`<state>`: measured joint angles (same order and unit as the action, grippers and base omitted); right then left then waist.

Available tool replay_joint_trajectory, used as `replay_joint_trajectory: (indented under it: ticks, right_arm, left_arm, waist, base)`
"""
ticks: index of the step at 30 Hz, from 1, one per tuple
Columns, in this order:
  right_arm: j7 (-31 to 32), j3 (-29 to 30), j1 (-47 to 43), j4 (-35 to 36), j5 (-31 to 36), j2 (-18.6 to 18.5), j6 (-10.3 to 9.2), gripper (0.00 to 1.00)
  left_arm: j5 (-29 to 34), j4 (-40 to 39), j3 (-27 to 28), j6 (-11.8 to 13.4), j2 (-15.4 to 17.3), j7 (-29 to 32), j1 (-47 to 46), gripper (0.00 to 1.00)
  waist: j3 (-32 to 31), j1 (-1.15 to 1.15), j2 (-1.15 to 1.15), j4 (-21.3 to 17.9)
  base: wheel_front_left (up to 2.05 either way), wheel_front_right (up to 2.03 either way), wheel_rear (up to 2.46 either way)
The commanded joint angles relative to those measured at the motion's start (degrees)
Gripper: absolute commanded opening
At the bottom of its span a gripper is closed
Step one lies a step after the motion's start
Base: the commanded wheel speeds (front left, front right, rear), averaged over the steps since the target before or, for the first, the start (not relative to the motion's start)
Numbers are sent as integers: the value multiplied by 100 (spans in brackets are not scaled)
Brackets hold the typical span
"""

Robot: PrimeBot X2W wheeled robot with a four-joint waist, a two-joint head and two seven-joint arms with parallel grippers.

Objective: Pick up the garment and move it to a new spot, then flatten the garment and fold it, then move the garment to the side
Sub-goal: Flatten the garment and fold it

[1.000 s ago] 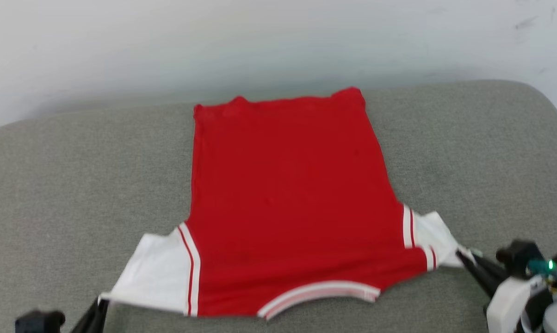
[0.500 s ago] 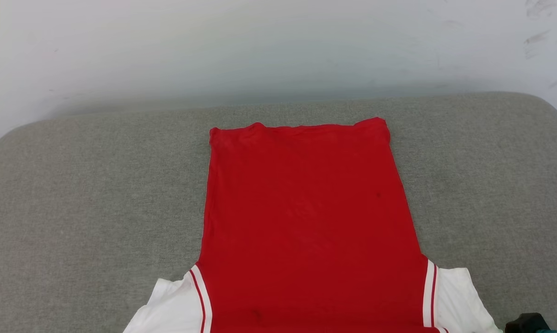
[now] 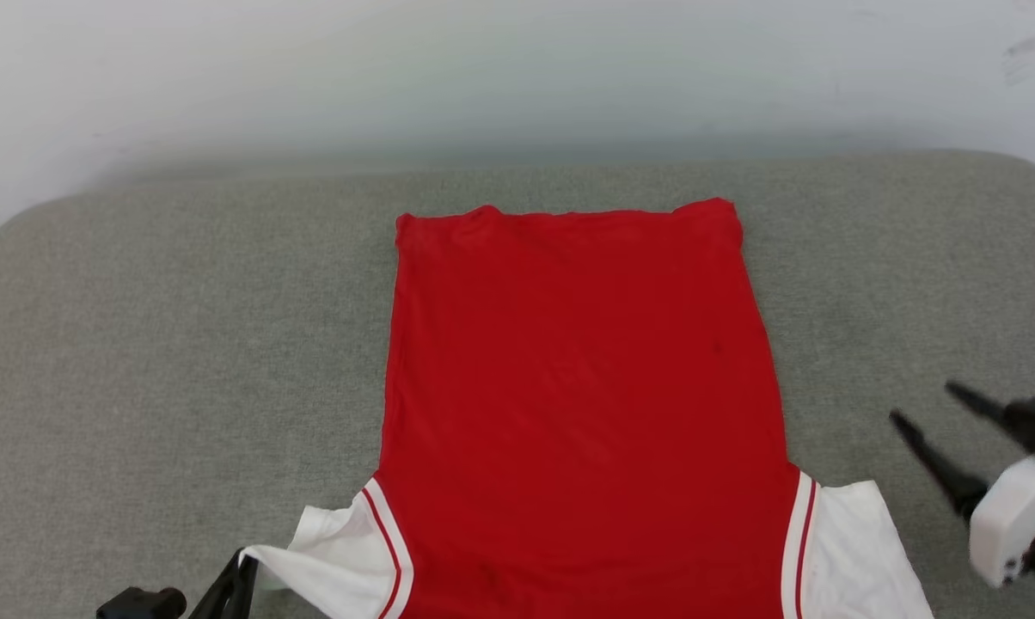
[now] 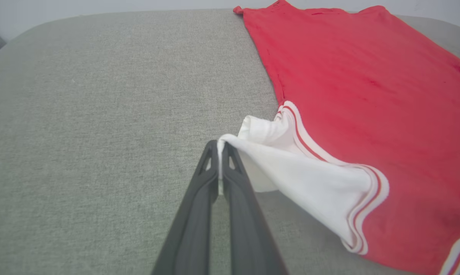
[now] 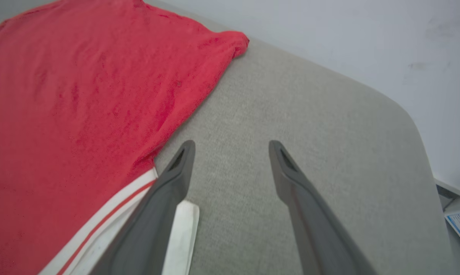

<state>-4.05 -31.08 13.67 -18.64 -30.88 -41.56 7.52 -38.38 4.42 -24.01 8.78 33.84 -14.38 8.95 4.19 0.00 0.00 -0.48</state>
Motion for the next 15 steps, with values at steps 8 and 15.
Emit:
replay_joint_trajectory:
  ticks: [8, 15]
  right_arm:
    - [1091, 1326, 1682, 1173, 96, -238, -5, 100]
    - [3483, 894, 3620, 541, -416, -23, -5, 100]
  left_arm:
    - [345, -596, 18, 214, 4, -39, -468, 0]
    - [607, -746, -106, 188, -150, -44, -1048, 0]
  waist:
    - [890, 0, 0, 366]
    - [1751, 0, 0, 714]
  base:
    - [0, 0, 0]
    - [0, 0, 0]
